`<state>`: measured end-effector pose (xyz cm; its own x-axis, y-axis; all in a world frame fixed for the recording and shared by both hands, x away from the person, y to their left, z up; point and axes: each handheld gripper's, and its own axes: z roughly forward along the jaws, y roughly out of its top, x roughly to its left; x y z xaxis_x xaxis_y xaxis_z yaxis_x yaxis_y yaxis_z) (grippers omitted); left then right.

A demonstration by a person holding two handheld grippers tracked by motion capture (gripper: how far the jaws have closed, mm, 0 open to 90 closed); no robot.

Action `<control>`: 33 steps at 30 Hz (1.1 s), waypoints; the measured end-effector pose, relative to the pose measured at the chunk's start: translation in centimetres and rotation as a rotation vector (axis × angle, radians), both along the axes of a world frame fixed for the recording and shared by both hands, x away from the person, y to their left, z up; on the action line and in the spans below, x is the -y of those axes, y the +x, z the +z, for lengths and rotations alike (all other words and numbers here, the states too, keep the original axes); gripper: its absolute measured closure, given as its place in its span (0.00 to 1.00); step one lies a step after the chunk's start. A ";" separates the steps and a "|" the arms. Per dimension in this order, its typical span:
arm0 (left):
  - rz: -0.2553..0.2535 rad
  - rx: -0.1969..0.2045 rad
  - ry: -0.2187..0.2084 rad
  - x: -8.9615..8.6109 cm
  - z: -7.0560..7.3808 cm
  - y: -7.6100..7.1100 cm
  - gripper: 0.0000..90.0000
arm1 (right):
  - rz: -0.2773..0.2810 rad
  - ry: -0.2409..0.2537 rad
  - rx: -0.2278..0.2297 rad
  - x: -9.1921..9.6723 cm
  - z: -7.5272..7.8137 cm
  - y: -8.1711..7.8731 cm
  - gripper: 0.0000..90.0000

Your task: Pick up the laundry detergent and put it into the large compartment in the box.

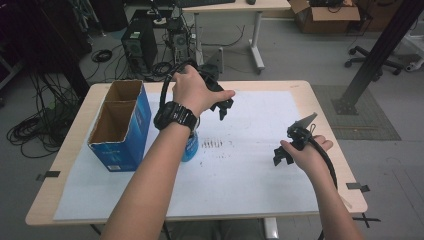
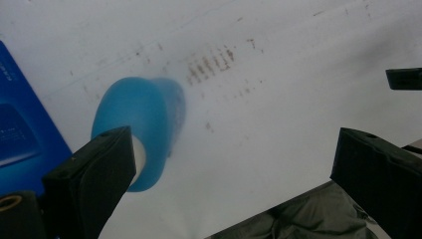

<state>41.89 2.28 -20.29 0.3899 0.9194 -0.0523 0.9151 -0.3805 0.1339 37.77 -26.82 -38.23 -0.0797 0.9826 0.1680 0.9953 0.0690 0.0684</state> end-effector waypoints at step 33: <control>0.024 -0.021 0.064 -4.8 -1.2 1.5 0.04 | 0.010 -0.002 0.000 -0.3 -0.4 0.2 0.05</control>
